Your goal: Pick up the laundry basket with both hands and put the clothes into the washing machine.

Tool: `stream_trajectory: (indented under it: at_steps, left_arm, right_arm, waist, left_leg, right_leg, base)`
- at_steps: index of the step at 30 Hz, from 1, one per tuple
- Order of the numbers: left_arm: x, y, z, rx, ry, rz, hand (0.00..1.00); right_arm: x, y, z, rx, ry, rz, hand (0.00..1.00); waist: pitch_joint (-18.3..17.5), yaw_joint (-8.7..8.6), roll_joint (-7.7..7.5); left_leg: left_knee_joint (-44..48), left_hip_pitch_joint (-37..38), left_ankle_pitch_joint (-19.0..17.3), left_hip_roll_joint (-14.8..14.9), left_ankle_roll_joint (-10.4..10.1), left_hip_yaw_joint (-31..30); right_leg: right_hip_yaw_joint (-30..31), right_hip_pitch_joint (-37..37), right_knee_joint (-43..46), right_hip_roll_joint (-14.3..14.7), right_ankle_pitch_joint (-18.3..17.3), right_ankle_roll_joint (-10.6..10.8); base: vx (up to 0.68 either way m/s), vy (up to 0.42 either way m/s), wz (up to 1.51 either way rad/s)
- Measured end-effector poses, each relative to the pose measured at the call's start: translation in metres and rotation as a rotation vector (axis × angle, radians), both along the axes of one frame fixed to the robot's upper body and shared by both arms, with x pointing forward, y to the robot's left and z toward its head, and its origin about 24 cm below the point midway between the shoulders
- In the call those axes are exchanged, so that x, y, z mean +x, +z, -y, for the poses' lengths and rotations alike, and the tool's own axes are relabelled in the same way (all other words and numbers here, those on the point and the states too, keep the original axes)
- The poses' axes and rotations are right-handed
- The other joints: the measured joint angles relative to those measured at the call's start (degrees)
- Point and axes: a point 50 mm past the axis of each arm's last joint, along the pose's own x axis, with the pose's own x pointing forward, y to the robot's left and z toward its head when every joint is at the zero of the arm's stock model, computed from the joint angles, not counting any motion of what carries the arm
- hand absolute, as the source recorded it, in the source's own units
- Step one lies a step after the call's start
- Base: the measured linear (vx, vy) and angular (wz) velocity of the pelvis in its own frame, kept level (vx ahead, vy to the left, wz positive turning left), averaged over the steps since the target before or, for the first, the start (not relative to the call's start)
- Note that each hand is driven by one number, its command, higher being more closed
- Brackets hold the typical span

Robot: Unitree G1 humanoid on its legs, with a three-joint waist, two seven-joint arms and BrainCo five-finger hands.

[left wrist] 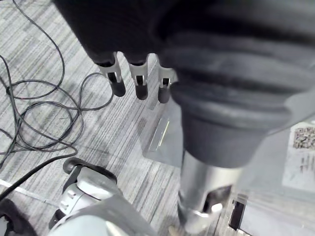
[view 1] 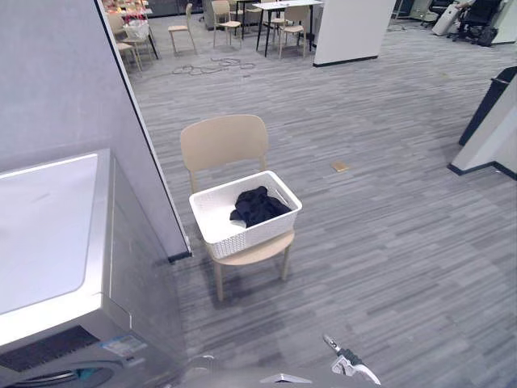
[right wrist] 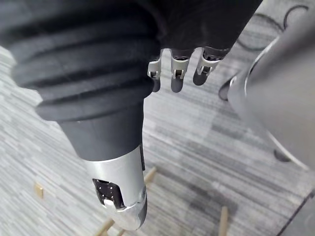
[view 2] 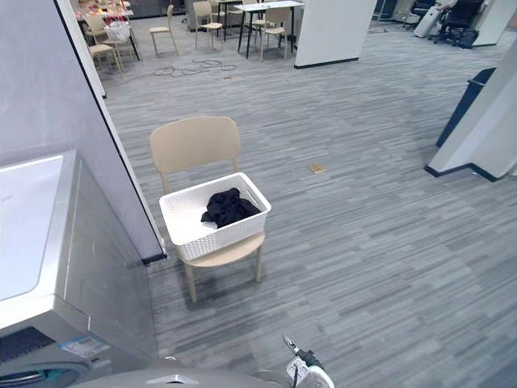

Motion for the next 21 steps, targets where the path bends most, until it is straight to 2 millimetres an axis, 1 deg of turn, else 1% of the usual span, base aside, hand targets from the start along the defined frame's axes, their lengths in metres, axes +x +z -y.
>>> stream_trajectory:
  at_steps: [1, 2, 3, 4, 5, 6, 7, 8, 9, 10, 11, 12, 13, 14, 15, 16, 17, 18, 19, 20, 21]
  left_arm:
    - [0.000, 0.000, -0.002, 0.004, -0.003, -0.002, 0.00]
    - [0.004, 0.001, -0.006, 0.015, -0.031, 0.003, 0.00]
    - [0.007, 0.001, -0.008, 0.018, -0.057, 0.005, 0.00]
    - [0.015, 0.002, -0.010, 0.026, -0.105, 0.019, 0.00]
    - [0.025, 0.003, -0.014, 0.040, -0.162, 0.037, 0.00]
    - [0.031, 0.004, -0.017, 0.050, -0.196, 0.046, 0.00]
    - [0.043, 0.005, -0.020, 0.059, -0.242, 0.053, 0.00]
    - [0.046, 0.005, -0.021, 0.061, -0.271, 0.040, 0.00]
    - [0.048, 0.005, -0.020, 0.064, -0.281, 0.043, 0.00]
    - [0.052, 0.006, -0.019, 0.069, -0.298, 0.051, 0.00]
    - [0.053, 0.006, -0.018, 0.067, -0.304, 0.053, 0.00]
    - [0.054, 0.006, -0.018, 0.067, -0.313, 0.060, 0.00]
    - [0.059, 0.007, -0.017, 0.075, -0.334, 0.082, 0.00]
    - [0.060, 0.007, -0.017, 0.079, -0.335, 0.092, 0.00]
    - [0.062, 0.008, -0.019, 0.089, -0.335, 0.107, 0.00]
    - [0.061, 0.009, -0.023, 0.101, -0.334, 0.109, 0.00]
    - [0.059, 0.006, -0.016, 0.075, -0.316, 0.098, 0.00]
    - [0.061, 0.005, -0.009, 0.052, -0.308, 0.108, 0.00]
    - [0.067, 0.004, 0.003, 0.020, -0.295, 0.134, 0.00]
    - [0.070, 0.005, 0.005, 0.016, -0.275, 0.148, 0.00]
    - [0.070, 0.005, 0.005, 0.017, -0.277, 0.150, 0.00]
  right_arm:
    - [-0.005, -0.001, 0.002, -0.004, -0.016, -0.007, 0.00]
    - [-0.005, 0.000, 0.003, -0.008, -0.014, 0.000, 0.00]
    - [-0.007, 0.000, 0.004, -0.009, -0.014, -0.004, 0.00]
    - [-0.018, -0.003, 0.004, -0.009, -0.017, -0.030, 0.00]
    - [-0.030, -0.005, 0.002, 0.000, -0.025, -0.061, 0.00]
    - [-0.034, -0.006, 0.000, 0.009, -0.042, -0.066, 0.00]
    - [-0.042, -0.007, 0.001, 0.008, -0.062, -0.083, 0.00]
    - [-0.053, -0.008, 0.003, 0.009, -0.090, -0.105, 0.00]
    - [-0.060, -0.009, 0.003, 0.012, -0.107, -0.120, 0.00]
    - [-0.071, -0.011, 0.001, 0.019, -0.131, -0.146, 0.00]
    - [-0.083, -0.012, -0.003, 0.032, -0.144, -0.181, 0.00]
    - [-0.084, -0.012, -0.003, 0.036, -0.145, -0.184, 0.00]
    - [-0.085, -0.012, -0.004, 0.038, -0.144, -0.189, 0.00]
    - [-0.086, -0.013, -0.005, 0.042, -0.142, -0.195, 0.00]
    - [-0.089, -0.015, -0.008, 0.054, -0.123, -0.214, 0.00]
    - [-0.090, -0.016, -0.012, 0.066, -0.103, -0.230, 0.00]
    - [-0.094, -0.016, -0.005, 0.054, -0.079, -0.255, 0.00]
    - [-0.089, -0.015, 0.000, 0.040, -0.065, -0.247, 0.00]
    - [-0.089, -0.014, 0.004, 0.029, -0.053, -0.247, 0.00]
    - [-0.083, -0.014, 0.003, 0.030, -0.038, -0.237, 0.00]
    - [-0.081, -0.015, 0.001, 0.034, -0.030, -0.235, 0.00]
  waist:
    - [0.01, 0.10, -0.70]
    - [0.20, -0.21, -1.45]
    - [0.17, -0.42, -1.81]
    - [0.21, -0.98, -2.00]
    - [0.38, -1.60, -2.35]
    - [0.24, -1.81, -2.95]
    - [0.28, -2.33, -3.60]
    - [0.19, -3.05, -3.34]
    - [0.26, -3.25, -3.26]
    - [0.59, -3.37, -2.99]
    - [0.75, -3.32, -2.51]
    - [0.90, -3.29, -2.37]
    - [1.26, -3.38, -2.34]
    - [1.29, -3.49, -2.46]
    - [1.25, -3.93, -3.17]
    - [0.92, -4.20, -4.57]
    - [0.75, -4.78, -3.04]
    - [0.57, -4.98, -2.14]
    - [0.66, -4.63, -1.85]
    - [0.69, -4.67, -1.82]
    - [0.69, -4.80, -1.80]
  left_leg:
    - [-2.40, 2.32, -0.07, -2.56, 0.11, -0.34]
    - [-3.43, 4.36, -0.33, -4.44, 0.52, -0.93]
    - [-3.57, 5.35, -0.56, -5.02, 0.75, -1.69]
    - [-3.57, 7.35, -1.13, -5.25, 0.92, -3.74]
    - [-3.90, 8.87, -1.43, -5.22, 0.87, -6.61]
    - [-4.35, 9.34, -1.41, -5.21, 0.85, -7.66]
    - [-4.68, 9.78, -1.15, -4.79, 0.76, -10.01]
    - [-4.70, 9.77, -1.10, -4.00, 0.08, -12.45]
    - [-4.72, 9.77, -0.96, -3.43, -0.56, -13.75]
    - [-4.75, 10.40, -1.05, -2.58, -1.18, -15.72]
    - [-4.88, 11.10, -1.47, -0.76, -2.61, -17.87]
    - [-4.94, 11.50, -1.59, -0.04, -3.31, -18.40]
    - [-6.05, 13.06, -1.57, 1.60, -4.83, -18.70]
    - [-6.63, 13.82, -1.66, 2.50, -5.77, -18.81]
    - [-7.04, 15.30, -2.58, 3.96, -7.66, -19.40]
    - [-7.34, 16.18, -3.88, 4.77, -9.95, -20.14]
    - [-7.02, 17.36, -5.26, 8.91, -12.05, -20.99]
    - [-6.88, 17.34, -5.05, 10.08, -11.77, -21.00]
    - [-6.49, 17.08, -3.57, 11.03, -10.02, -20.29]
    - [-6.60, 16.75, -1.87, 11.92, -9.89, -20.00]
    - [-6.51, 16.64, -0.86, 12.78, -10.39, -20.13]
  right_leg:
    - [1.30, -1.57, 7.12, -2.08, -1.44, 1.13]
    - [4.68, -6.48, 21.88, -3.47, -0.41, 1.15]
    - [6.47, -8.79, 29.26, -3.40, 1.86, 1.04]
    - [7.69, -11.27, 40.12, -2.63, 6.20, 0.75]
    - [7.28, -12.77, 46.06, -1.93, 7.46, 1.11]
    - [7.37, -13.82, 47.58, -1.68, 7.32, 1.07]
    - [7.19, -15.93, 47.92, -1.52, 6.88, 1.03]
    - [7.15, -17.50, 45.46, -1.81, 5.97, 0.42]
    - [7.28, -18.07, 43.25, -2.16, 5.50, 0.45]
    - [7.53, -18.23, 38.99, -2.98, 4.80, 0.12]
    - [8.34, -17.67, 28.70, -4.41, 4.60, -0.19]
    - [9.06, -17.09, 23.16, -4.87, 4.87, -0.38]
    - [10.68, -14.86, 11.98, -5.55, 6.39, -1.43]
    - [12.00, -13.58, 6.81, -5.77, 7.94, -1.82]
    - [14.82, -11.22, -0.54, -6.32, 11.54, -1.75]
    - [16.77, -10.02, -2.97, -6.57, 13.97, -1.27]
    - [14.77, -10.33, 1.66, -3.43, 9.90, 6.50]
    - [13.54, -10.92, 3.32, -2.57, 8.10, 6.63]
    - [12.28, -12.35, 7.54, -2.02, 5.11, 5.77]
    - [11.04, -12.80, 9.87, -1.72, 3.36, 5.11]
    - [9.96, -12.86, 11.35, -1.41, 2.18, 4.40]
  base:
    - [0.20, 0.068, 0.23]
    - [0.21, 0.050, 0.34]
    - [0.23, -0.001, 0.62]
    - [0.26, -0.060, 0.88]
    - [0.27, -0.088, 0.92]
    - [0.26, -0.131, 0.96]
    - [0.24, -0.181, 1.00]
    - [0.24, -0.202, 1.08]
    - [0.26, -0.245, 1.07]
    - [0.30, -0.282, 1.05]
    - [0.36, -0.379, 0.89]
    - [0.36, -0.440, 0.65]
    - [0.26, -0.411, 0.28]
    - [0.27, -0.470, 0.30]
    - [0.21, -0.416, 0.27]
    - [0.29, -0.684, 0.35]
    - [0.21, -0.577, 0.37]
    - [0.19, -0.642, 0.41]
    - [0.12, -0.475, 0.46]
    - [0.12, -0.474, 0.49]
    - [0.12, -0.452, 0.65]
